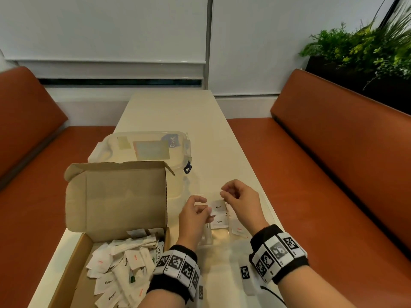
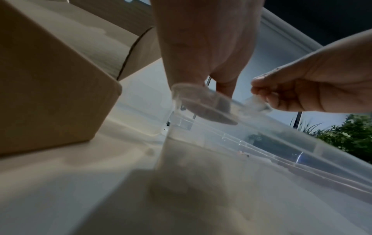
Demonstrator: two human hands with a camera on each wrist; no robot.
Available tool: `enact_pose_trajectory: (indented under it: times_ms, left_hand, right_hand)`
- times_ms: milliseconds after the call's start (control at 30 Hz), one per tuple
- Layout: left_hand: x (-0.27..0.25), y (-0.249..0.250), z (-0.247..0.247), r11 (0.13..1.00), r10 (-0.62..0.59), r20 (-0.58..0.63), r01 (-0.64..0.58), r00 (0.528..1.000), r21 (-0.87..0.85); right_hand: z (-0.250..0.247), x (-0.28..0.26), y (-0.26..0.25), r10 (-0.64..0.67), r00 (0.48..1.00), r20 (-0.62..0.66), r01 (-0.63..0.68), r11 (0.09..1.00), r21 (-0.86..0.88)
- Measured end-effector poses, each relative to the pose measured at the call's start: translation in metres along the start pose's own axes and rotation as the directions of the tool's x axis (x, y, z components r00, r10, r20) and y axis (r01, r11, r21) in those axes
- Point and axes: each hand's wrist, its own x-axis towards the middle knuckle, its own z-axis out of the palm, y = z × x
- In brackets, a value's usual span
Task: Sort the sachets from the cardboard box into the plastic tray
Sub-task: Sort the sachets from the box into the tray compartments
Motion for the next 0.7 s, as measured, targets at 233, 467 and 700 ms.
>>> enact_pose_trajectory:
  times_ms: [233, 467, 700]
  left_hand:
    - [0.002, 0.004, 0.0, 0.976, -0.098, -0.042, 0.087, 0.994, -0.201]
    - [0.003, 0.006, 0.002, 0.988, -0.083, -0.083, 0.071, 0.993, -0.138]
    - [-0.004, 0.007, 0.001, 0.995, 0.083, -0.1, -0.077, 0.992, 0.067]
  right_hand:
    - [0.006, 0.003, -0.008, 0.002, 0.999, -0.033, -0.007, 0.988, -0.154]
    - [0.009, 0.003, -0.009, -0.008, 0.999, 0.045, 0.013, 0.995, -0.096]
    - [0.001, 0.01, 0.007, 0.067, 0.97, 0.234, 0.075, 0.83, -0.552]
